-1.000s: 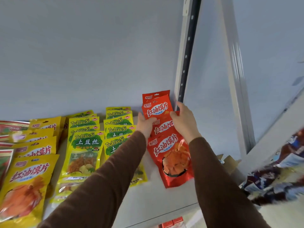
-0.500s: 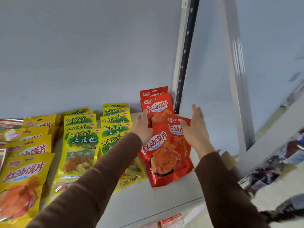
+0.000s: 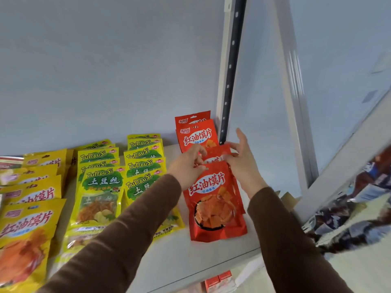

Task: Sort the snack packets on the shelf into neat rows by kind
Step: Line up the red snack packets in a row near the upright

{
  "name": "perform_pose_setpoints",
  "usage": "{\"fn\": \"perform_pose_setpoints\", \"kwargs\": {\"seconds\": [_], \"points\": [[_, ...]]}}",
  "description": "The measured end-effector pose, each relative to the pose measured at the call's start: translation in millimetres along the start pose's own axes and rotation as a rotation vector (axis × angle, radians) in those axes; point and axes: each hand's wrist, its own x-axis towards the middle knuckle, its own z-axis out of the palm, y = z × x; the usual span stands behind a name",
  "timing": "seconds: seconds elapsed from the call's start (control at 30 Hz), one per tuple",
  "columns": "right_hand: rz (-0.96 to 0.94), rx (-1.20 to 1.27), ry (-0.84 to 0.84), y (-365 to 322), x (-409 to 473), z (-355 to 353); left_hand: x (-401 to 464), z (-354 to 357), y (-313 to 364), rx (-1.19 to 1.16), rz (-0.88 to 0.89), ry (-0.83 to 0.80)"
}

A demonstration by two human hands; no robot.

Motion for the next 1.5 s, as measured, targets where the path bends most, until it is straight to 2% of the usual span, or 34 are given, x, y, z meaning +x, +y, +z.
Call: {"fn": "perform_pose_setpoints", "kwargs": {"seconds": [0.17,0.3,0.37,0.43,0.6,0.8,0.97,1.03,1.13,1.23,1.37,1.5], "points": [[0.092,-0.139,-0.012,2.3,-10.0,-4.8,5.8,16.8,2.0,-0.071,-0.052,0.027],[0.083,-0.248,-0.065,20.1,-18.8,-3.1,-4.6,17.1,-5.2,-0.109,-0.067,0.18],[0.092,-0.223,-0.068,23.0,-17.3,-3.3,-15.8,19.9,-9.6,-0.332,-0.146,0.228],[0.085,-0.2,-0.061,23.3,-15.2,-5.2,-26.9,25.8,-12.3,-0.534,-0.216,0.205],[0.099,-0.131,-0.089,22.9,-17.0,-8.2,-31.0,33.9,-15.5,-0.686,-0.351,0.236],[0.129,-0.305,-0.096,18.9,-15.6,-10.1,-30.2,37.4,-16.8,-0.629,-0.375,0.226],[0.201,-0.113,-0.091,22.0,-23.0,-15.7,-22.9,34.8,-17.8,-0.743,-0.391,0.411],[0.231,-0.104,-0.105,27.4,-26.7,-17.6,-15.6,31.0,-18.6,-0.737,-0.389,0.399],[0.243,-0.224,-0.091,40.6,-30.9,-18.6,-9.7,31.8,-18.1,-0.617,-0.422,0.271],[0.227,-0.258,-0.086,51.8,-30.0,-20.4,-3.4,32.7,-17.7,-0.579,-0.432,0.231],[0.177,-0.268,-0.054,54.6,-31.0,-20.7,1.7,28.6,-16.9,-0.466,-0.451,0.234],[0.133,-0.256,-0.004,57.4,-33.7,-18.0,3.0,25.5,-16.6,-0.246,-0.378,0.278]]}}
